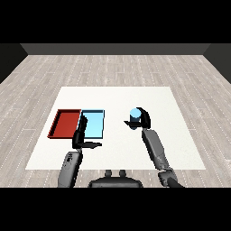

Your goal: Pick the blue can and put it in the blue box

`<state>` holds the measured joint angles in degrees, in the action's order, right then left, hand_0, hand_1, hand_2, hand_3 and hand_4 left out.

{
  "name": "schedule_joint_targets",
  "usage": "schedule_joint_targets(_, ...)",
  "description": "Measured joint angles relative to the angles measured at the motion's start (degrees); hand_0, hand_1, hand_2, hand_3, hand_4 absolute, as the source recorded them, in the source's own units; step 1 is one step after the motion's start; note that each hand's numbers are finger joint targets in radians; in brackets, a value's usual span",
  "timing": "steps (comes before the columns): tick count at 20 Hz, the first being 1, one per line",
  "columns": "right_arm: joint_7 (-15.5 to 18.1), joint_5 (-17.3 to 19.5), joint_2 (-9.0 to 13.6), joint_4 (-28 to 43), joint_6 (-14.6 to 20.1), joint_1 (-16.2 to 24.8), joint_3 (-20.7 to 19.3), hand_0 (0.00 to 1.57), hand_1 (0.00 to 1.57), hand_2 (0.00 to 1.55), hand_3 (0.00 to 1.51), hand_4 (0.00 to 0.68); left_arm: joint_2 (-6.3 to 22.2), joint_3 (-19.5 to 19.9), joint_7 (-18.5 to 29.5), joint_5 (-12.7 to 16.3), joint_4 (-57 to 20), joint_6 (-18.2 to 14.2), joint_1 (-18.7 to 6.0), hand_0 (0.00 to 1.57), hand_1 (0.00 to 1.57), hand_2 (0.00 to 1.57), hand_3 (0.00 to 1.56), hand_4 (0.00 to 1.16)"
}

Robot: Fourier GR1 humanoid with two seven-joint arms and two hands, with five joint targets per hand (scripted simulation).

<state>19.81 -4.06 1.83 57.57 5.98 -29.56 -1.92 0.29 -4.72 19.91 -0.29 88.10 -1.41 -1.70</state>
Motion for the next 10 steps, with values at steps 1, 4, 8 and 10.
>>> schedule_joint_targets(1,-0.45,0.18,-0.22,1.28,0.05,0.55,0.39,1.44,1.44,1.47,1.34,0.563,-0.06,-0.32,-0.21,0.05,-0.01,-0.18,-0.2,0.0,0.0,0.0,0.0,0.0)
schedule_joint_targets(4,-2.03,0.74,-1.0,5.76,0.73,3.03,2.13,1.44,1.44,1.47,1.34,0.563,-0.17,-1.43,-0.73,0.13,-0.39,-1.33,-1.33,0.0,0.0,0.0,0.0,0.0)
schedule_joint_targets(8,-3.57,1.22,-1.51,10.31,1.46,5.41,4.25,1.45,1.45,1.46,1.36,0.567,-0.24,-3.71,-1.07,1.2,-1.68,-3.08,-3.38,0.0,0.0,0.0,0.0,0.0)
schedule_joint_targets(10,-3.12,1.0,-1.46,10.95,1.6,6.18,5.06,1.47,1.47,1.47,1.37,0.565,-0.25,-4.11,-2.69,1.68,-0.44,-2.77,-3.58,0.0,0.0,0.0,0.0,0.0)
